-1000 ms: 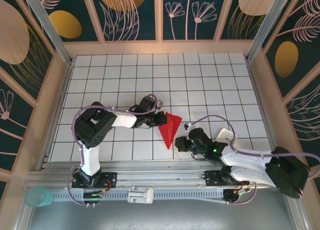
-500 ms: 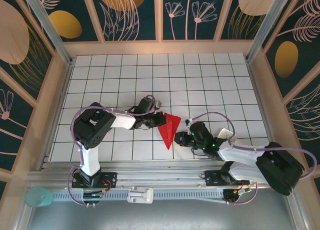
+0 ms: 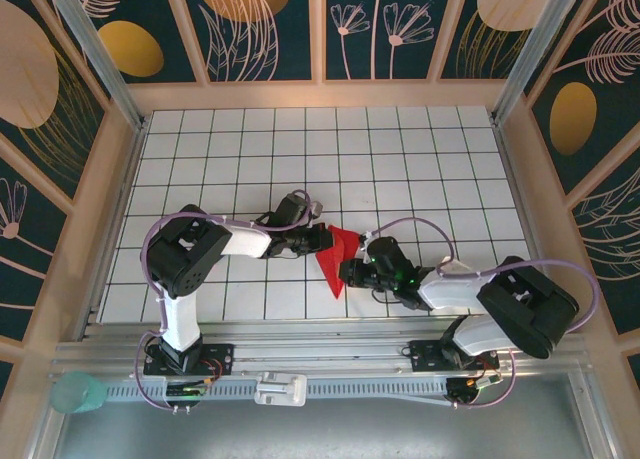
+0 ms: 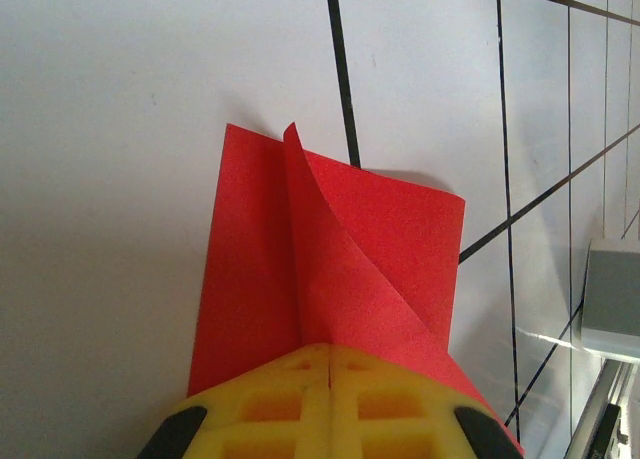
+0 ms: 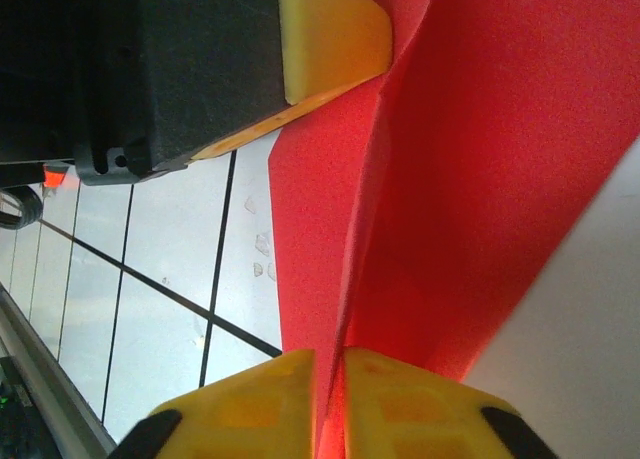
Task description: Fold a paper plane with a square sheet of paper (pick it up from the middle)
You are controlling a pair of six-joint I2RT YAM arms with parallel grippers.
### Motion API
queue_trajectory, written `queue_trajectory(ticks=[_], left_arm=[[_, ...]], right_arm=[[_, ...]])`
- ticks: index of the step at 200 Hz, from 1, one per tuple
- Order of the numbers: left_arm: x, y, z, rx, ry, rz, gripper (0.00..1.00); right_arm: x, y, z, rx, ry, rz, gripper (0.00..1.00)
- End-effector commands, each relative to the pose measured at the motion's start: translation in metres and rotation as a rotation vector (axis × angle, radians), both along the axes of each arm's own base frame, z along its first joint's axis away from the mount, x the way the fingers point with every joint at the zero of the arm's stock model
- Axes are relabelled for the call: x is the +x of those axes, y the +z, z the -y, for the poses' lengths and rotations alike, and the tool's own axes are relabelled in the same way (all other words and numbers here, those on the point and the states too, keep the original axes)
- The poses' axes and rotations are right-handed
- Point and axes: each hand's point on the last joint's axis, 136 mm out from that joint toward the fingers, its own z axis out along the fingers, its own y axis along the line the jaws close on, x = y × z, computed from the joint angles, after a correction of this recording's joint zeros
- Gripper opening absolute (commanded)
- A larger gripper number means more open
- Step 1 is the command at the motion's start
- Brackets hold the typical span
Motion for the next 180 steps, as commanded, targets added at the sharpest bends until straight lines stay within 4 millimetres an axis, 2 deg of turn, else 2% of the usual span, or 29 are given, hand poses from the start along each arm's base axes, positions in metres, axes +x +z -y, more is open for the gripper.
queue_trajectory(ticks=[1, 24, 65, 89, 97, 98, 101, 115, 147, 171, 173, 180], left_arm=[[-0.016, -0.020, -0.018, 0.079, 0.021, -0.068, 0.06], [-0.014, -0.008, -0.017, 0.054, 0.033, -0.048, 0.11], [-0.016, 0.029, -0.007, -0.067, 0.021, -0.012, 0.25], [-0.021, 0.046, -0.008, -0.113, 0.019, 0.003, 0.28], [-0.024, 0.044, -0.010, -0.112, 0.022, -0.006, 0.28], [-0.023, 0.050, -0.010, -0.120, 0.022, 0.004, 0.28], [-0.023, 0.055, -0.010, -0.131, 0.022, 0.014, 0.28], [-0.027, 0.059, -0.012, -0.142, 0.025, 0.012, 0.24], [-0.032, 0.058, -0.008, -0.140, -0.004, -0.006, 0.11], [-0.029, 0.050, -0.006, -0.095, -0.025, -0.009, 0.06], [-0.030, 0.041, -0.006, -0.080, -0.027, -0.025, 0.06], [-0.029, 0.036, -0.006, -0.066, -0.032, -0.034, 0.05]], right_arm=[[0.009, 0.003, -0.001, -0.006, -0.018, 0.030, 0.09], [0.006, -0.007, 0.006, -0.031, -0.015, 0.013, 0.04], [-0.001, -0.016, 0.005, -0.051, 0.080, 0.014, 0.00], [-0.004, -0.017, 0.006, -0.068, 0.143, 0.026, 0.00], [-0.005, -0.017, 0.007, -0.069, 0.163, 0.031, 0.00], [-0.005, -0.017, 0.007, -0.069, 0.166, 0.032, 0.00], [-0.005, -0.017, 0.007, -0.071, 0.172, 0.032, 0.00], [-0.006, -0.015, 0.007, -0.074, 0.204, 0.041, 0.00], [-0.009, -0.016, 0.011, -0.084, 0.249, 0.045, 0.00], [-0.008, -0.017, 0.014, -0.095, 0.262, 0.043, 0.00], [-0.008, -0.018, 0.014, -0.098, 0.263, 0.042, 0.00], [-0.008, -0.018, 0.015, -0.104, 0.267, 0.041, 0.00]])
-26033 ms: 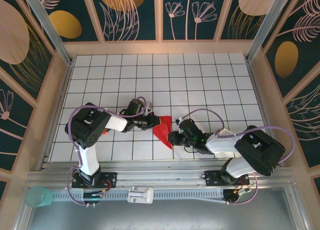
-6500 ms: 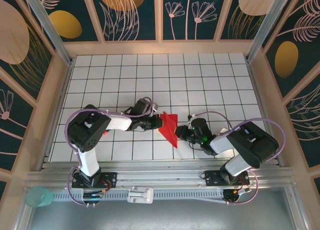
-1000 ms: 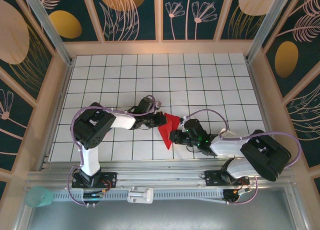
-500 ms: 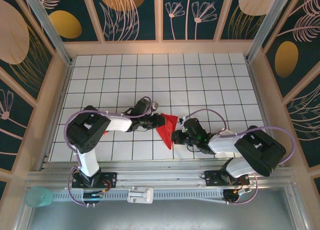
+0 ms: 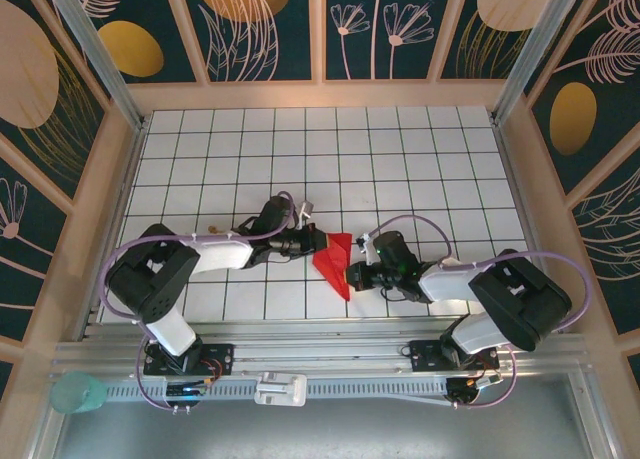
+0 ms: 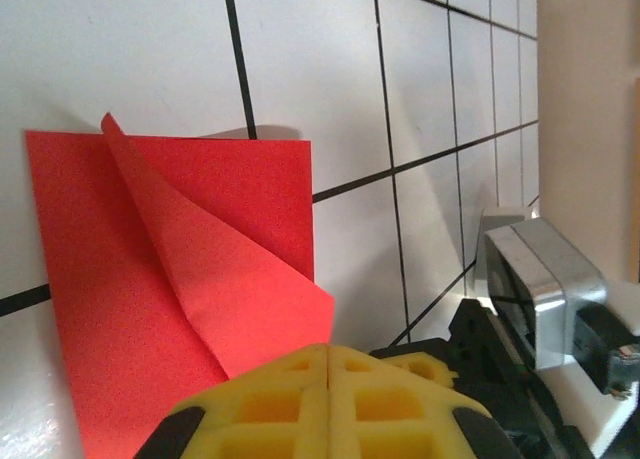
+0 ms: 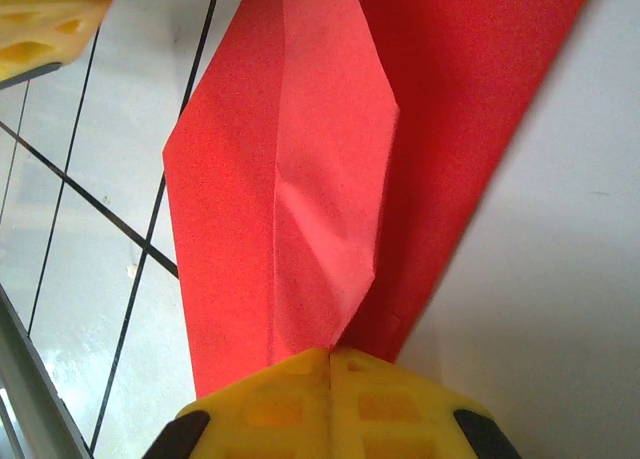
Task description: Fold a paper plane with a square sheet of paper (pick it up from the middle)
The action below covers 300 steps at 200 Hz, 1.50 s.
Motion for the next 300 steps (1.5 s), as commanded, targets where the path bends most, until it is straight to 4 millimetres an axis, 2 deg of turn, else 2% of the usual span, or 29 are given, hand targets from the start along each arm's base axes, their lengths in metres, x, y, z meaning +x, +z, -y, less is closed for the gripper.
queue_trajectory(ticks=[1, 34, 87, 101, 134, 160, 192, 226, 253, 276, 300], left_arm=[[-0.001, -0.015, 0.006, 0.042, -0.045, -0.022, 0.05], [0.008, -0.027, 0.012, 0.073, -0.069, -0.019, 0.03], [0.022, -0.056, 0.005, 0.160, -0.048, -0.015, 0.01], [0.020, -0.064, 0.002, 0.178, -0.043, -0.022, 0.00], [0.015, -0.080, -0.007, 0.220, -0.038, -0.034, 0.00], [0.011, -0.084, -0.010, 0.225, -0.040, -0.042, 0.00], [0.010, -0.085, -0.011, 0.225, -0.037, -0.043, 0.00], [0.009, -0.085, -0.011, 0.222, -0.037, -0.044, 0.00], [0.009, -0.084, -0.011, 0.221, -0.038, -0.045, 0.00], [0.010, -0.083, -0.011, 0.221, -0.035, -0.040, 0.00], [0.010, -0.084, -0.012, 0.224, -0.033, -0.041, 0.00]], right_arm=[[-0.002, 0.000, 0.002, -0.025, 0.052, 0.004, 0.00], [-0.002, -0.002, 0.006, -0.045, 0.064, 0.002, 0.00], [-0.002, -0.004, 0.008, -0.053, 0.055, -0.014, 0.00], [0.001, -0.001, 0.010, -0.067, 0.043, -0.003, 0.04], [0.013, 0.018, 0.014, -0.087, 0.001, 0.044, 0.15], [0.021, 0.040, 0.014, -0.058, -0.042, 0.082, 0.18], [0.014, 0.054, -0.009, 0.031, -0.021, 0.075, 0.16], [0.010, 0.034, -0.027, 0.023, 0.003, 0.026, 0.10], [0.009, 0.009, -0.026, -0.029, -0.003, -0.035, 0.05], [-0.007, -0.011, -0.016, -0.053, -0.018, -0.111, 0.02], [-0.034, -0.027, -0.006, -0.090, -0.022, -0.171, 0.00]])
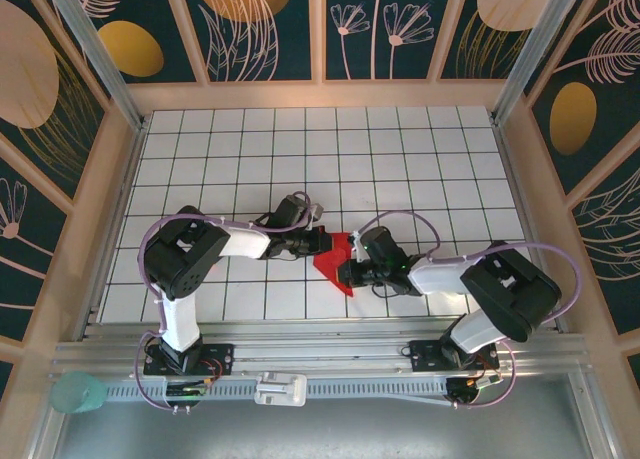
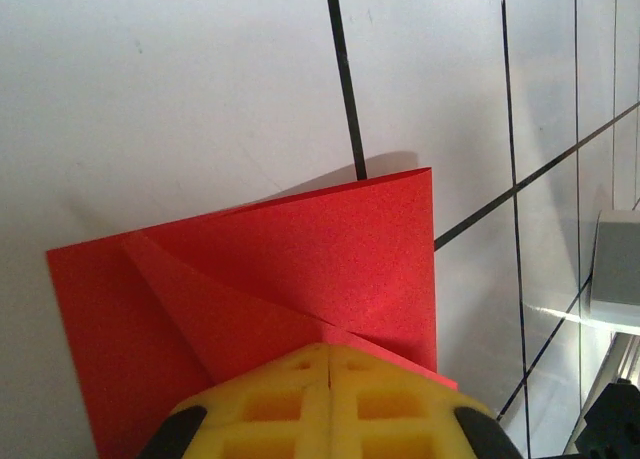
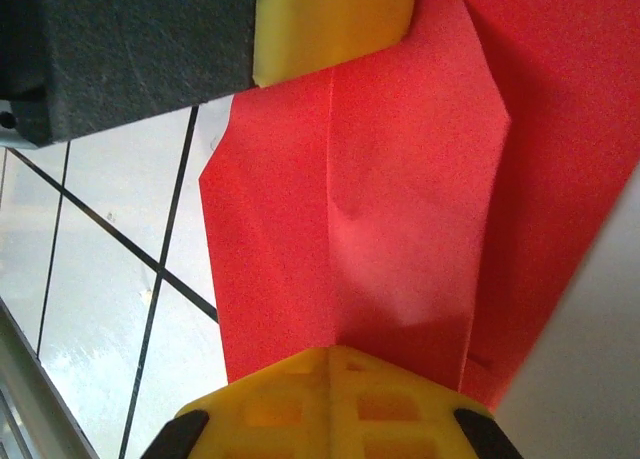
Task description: Fold a paper plane with a square sheet of paper (pick it up from the middle)
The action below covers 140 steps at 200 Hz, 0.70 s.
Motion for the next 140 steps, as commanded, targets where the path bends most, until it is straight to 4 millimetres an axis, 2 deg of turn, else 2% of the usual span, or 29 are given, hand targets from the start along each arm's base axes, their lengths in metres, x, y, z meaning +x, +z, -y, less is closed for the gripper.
queue_trajectory(ticks=[1, 20, 39, 48, 67, 95, 131, 140], left_arm=[[-0.008, -0.033, -0.021, 0.103, 0.024, -0.049, 0.00], [-0.008, -0.031, -0.020, 0.100, 0.022, -0.048, 0.00], [-0.006, -0.024, -0.016, 0.075, 0.021, -0.038, 0.00], [-0.005, -0.016, -0.011, 0.044, 0.018, -0.032, 0.00], [-0.004, 0.007, -0.004, -0.019, 0.013, -0.011, 0.08], [-0.014, 0.039, -0.005, -0.078, 0.023, 0.012, 0.13], [-0.038, 0.033, -0.004, -0.111, 0.009, -0.078, 0.00], [-0.043, 0.030, 0.000, -0.113, -0.005, -0.096, 0.00]], right_arm=[[-0.034, -0.026, 0.014, -0.064, -0.007, -0.106, 0.00], [-0.050, -0.032, 0.019, -0.074, -0.018, -0.133, 0.00], [-0.055, -0.033, 0.023, -0.067, -0.037, -0.138, 0.00], [-0.053, -0.034, 0.023, -0.072, -0.043, -0.135, 0.00], [-0.050, -0.036, 0.023, -0.089, -0.049, -0.130, 0.00], [-0.047, -0.038, 0.023, -0.100, -0.055, -0.125, 0.00], [-0.045, -0.039, 0.026, -0.113, -0.070, -0.117, 0.00], [-0.044, -0.038, 0.027, -0.111, -0.072, -0.113, 0.00]])
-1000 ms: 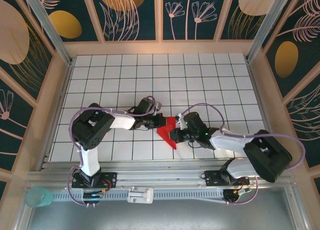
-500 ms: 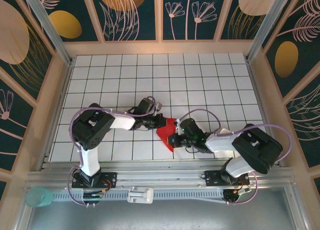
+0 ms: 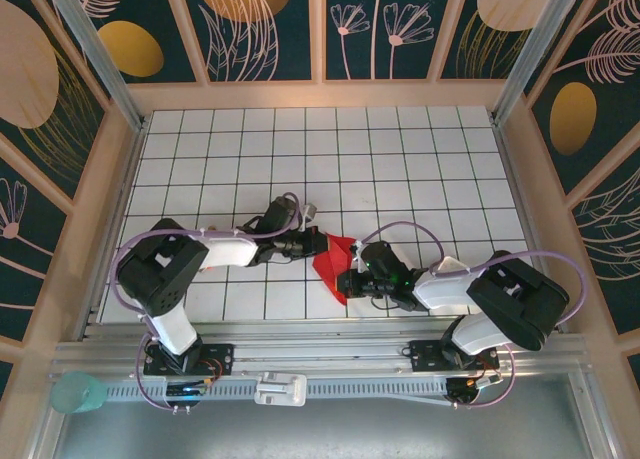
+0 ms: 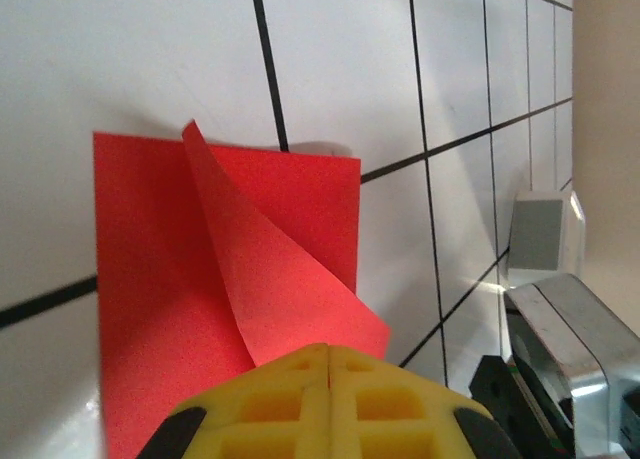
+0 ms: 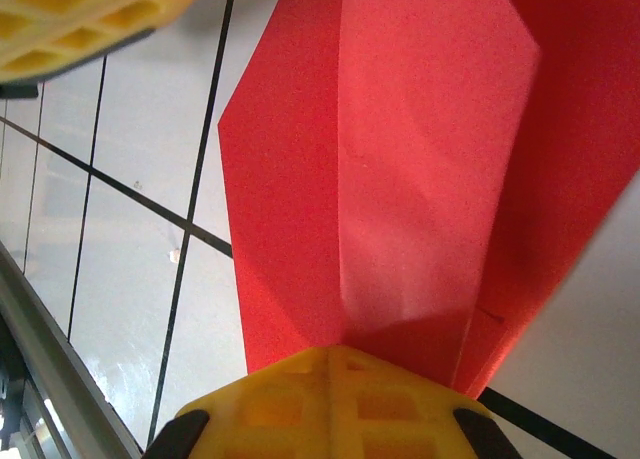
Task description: Fold a paper plane with a square sheet of paper (pick it up from the middle)
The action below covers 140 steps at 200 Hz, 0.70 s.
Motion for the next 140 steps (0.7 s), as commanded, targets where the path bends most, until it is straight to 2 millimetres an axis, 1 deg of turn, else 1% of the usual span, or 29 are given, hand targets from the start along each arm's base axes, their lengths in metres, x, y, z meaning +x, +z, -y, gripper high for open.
queue_trajectory(ticks=[1, 38, 81, 101, 140], left_arm=[[-0.018, -0.006, 0.007, -0.026, -0.028, -0.073, 0.00], [-0.029, -0.019, 0.021, -0.034, -0.076, -0.129, 0.00], [-0.023, -0.043, 0.014, 0.053, -0.048, -0.156, 0.00], [-0.010, -0.050, 0.008, 0.083, -0.010, -0.140, 0.00], [0.021, -0.051, -0.006, 0.103, 0.046, -0.110, 0.00]], right_arm=[[-0.022, -0.038, 0.029, -0.156, -0.016, -0.105, 0.00], [-0.018, -0.038, 0.032, -0.175, -0.028, -0.103, 0.00], [-0.023, -0.046, 0.041, -0.223, -0.057, -0.152, 0.00], [-0.029, -0.053, 0.047, -0.258, -0.061, -0.184, 0.00], [-0.043, -0.067, 0.059, -0.327, -0.049, -0.252, 0.00]])
